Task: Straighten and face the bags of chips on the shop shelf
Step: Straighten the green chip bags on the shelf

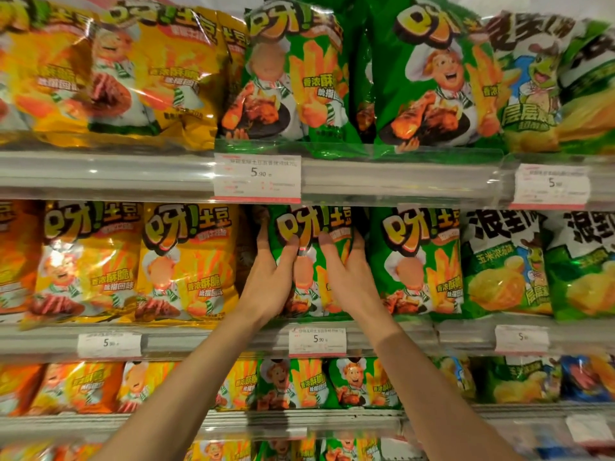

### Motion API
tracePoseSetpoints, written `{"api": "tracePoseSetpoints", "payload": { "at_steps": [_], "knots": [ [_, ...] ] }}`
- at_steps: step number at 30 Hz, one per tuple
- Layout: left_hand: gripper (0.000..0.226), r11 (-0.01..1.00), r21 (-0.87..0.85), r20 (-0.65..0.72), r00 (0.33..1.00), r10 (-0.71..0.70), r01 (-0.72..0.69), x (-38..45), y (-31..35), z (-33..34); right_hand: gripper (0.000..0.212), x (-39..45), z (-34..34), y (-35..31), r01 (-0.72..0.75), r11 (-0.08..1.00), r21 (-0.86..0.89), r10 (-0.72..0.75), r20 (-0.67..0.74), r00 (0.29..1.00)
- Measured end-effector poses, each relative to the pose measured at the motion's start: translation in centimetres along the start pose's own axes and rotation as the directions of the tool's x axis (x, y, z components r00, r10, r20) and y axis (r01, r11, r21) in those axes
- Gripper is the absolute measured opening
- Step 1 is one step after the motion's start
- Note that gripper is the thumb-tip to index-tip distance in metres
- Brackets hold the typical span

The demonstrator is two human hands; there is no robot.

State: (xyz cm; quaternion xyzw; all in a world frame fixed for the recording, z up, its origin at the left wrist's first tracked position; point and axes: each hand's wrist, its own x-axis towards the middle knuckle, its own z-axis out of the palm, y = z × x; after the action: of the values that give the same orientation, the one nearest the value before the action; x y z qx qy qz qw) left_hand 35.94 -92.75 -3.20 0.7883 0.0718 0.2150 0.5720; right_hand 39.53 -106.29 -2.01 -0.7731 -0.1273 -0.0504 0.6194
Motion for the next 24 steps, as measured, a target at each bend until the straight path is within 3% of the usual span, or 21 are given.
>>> {"api": "tracePoseSetpoints", "payload": {
  "at_steps": [9, 13, 16, 20, 24],
  "knots": [
    [0.072, 1.000, -0.001, 0.023, 1.000, -0.004, 0.004, 0.2, -0.1, 0.3, 0.071, -0.6, 0.5, 0.4, 0.037, 0.999, 0.011, -0.036, -0.112, 0.993],
    [0.075, 0.999, 0.023, 0.021, 0.999, 0.031, -0.032, -0.5, -0.1, -1.0, 0.069, -0.9, -0.9, -0.4, -0.011, 1.000, -0.012, 0.011, -0.005, 1.000],
    [0.075, 0.992, 0.075, 0.017, 0.995, 0.103, -0.104, -2.4, -0.2, -2.6, 0.055, -1.9, -2.1, -0.3, -0.023, 0.999, -0.048, 0.027, 0.092, 0.995],
    [0.057, 0.981, 0.052, 0.032, 0.982, 0.187, -0.188, -6.0, -0.1, -5.1, 0.068, -4.8, -3.2, 1.5, 0.043, 0.997, -0.058, -0.036, 0.112, 0.993],
    [0.035, 0.988, -0.008, 0.024, 0.987, 0.156, -0.156, -9.2, -1.5, -7.8, 0.045, -7.9, -4.3, 3.1, 0.081, 0.982, -0.171, -0.075, 0.041, 0.996]
  ]
}}
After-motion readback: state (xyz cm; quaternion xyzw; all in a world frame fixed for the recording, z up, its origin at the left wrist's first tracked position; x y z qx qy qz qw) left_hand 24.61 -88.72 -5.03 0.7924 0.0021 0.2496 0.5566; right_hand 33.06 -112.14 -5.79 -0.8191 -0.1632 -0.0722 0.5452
